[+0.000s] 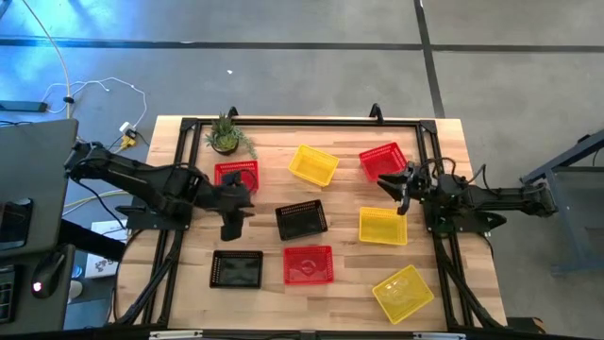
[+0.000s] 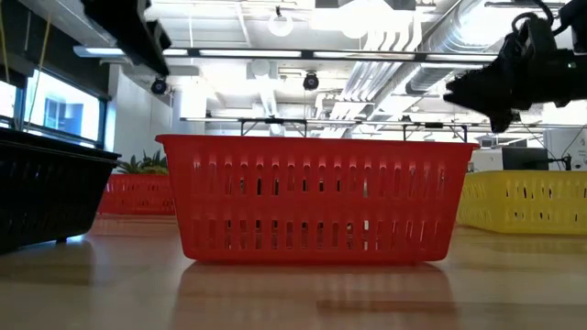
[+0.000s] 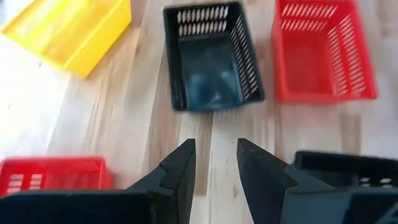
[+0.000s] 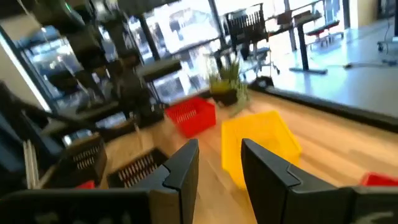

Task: Stack baskets by color
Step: Stack the bottom red bin on top of the top right red bin

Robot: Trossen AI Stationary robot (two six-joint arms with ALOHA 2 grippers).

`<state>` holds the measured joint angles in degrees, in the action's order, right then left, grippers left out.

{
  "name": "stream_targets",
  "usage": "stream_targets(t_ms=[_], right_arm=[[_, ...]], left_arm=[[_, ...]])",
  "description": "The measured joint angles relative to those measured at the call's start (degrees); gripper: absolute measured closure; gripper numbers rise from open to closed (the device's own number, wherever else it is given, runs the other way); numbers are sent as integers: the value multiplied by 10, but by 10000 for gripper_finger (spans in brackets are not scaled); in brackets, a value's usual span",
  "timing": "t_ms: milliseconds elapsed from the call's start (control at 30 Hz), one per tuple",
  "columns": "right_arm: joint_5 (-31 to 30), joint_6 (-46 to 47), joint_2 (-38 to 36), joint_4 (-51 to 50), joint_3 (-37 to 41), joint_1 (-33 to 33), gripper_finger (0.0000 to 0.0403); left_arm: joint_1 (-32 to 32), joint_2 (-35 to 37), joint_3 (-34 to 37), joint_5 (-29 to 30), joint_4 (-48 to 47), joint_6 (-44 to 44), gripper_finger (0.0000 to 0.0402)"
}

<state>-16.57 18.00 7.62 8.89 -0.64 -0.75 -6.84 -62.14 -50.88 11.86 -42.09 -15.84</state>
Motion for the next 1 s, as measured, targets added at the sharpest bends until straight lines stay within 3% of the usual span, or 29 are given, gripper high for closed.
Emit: stream_targets(t_ms=[167,433,567,1000], right_arm=[[19,-1,8,85,-1,0,293],[31,-40,63,89,-79,0,293],[31,-88,121,64,-127,0,293],[84,-93,355,37,-248,45,293]], left_arm=[[25,7,37,-22,47,24,296],[59,7,61,-22,95,45,295],[70,7,61,-22,95,45,295],[81,7,61,-18,91,45,295]])
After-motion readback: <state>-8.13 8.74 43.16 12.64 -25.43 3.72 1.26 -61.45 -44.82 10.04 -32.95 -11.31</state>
